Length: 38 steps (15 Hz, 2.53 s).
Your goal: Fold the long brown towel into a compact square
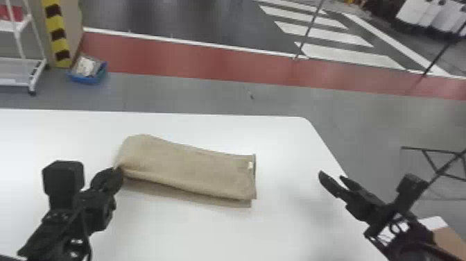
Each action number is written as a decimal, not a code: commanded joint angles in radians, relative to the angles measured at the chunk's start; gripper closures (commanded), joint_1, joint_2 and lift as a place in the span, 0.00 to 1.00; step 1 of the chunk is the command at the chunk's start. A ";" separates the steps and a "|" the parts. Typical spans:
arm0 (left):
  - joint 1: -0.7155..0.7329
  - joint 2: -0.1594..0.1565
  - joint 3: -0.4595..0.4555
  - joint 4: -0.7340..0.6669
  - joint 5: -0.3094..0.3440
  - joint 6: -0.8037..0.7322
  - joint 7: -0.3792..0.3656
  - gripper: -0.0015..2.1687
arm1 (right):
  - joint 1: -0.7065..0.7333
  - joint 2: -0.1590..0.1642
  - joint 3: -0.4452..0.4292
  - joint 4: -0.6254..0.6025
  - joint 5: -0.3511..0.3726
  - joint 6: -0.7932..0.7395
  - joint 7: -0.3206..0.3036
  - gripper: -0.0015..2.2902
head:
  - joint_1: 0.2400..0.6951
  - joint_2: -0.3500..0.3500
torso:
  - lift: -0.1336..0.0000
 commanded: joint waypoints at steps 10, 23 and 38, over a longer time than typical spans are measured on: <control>0.244 0.057 0.072 -0.287 0.007 0.134 -0.007 0.49 | -0.031 0.011 0.081 0.000 0.028 0.009 -0.005 0.03 | 1.00 0.00 | 0.07; 0.202 0.048 0.133 -0.338 -0.051 -0.016 -0.024 0.06 | -0.022 0.049 0.130 -0.144 0.008 0.184 -0.035 0.03 | 1.00 0.04 | 0.07; -0.012 -0.007 0.009 -0.010 -0.068 0.159 -0.244 0.77 | -0.200 0.103 0.459 -0.196 0.187 0.466 -0.219 0.09 | 1.00 0.19 | 0.07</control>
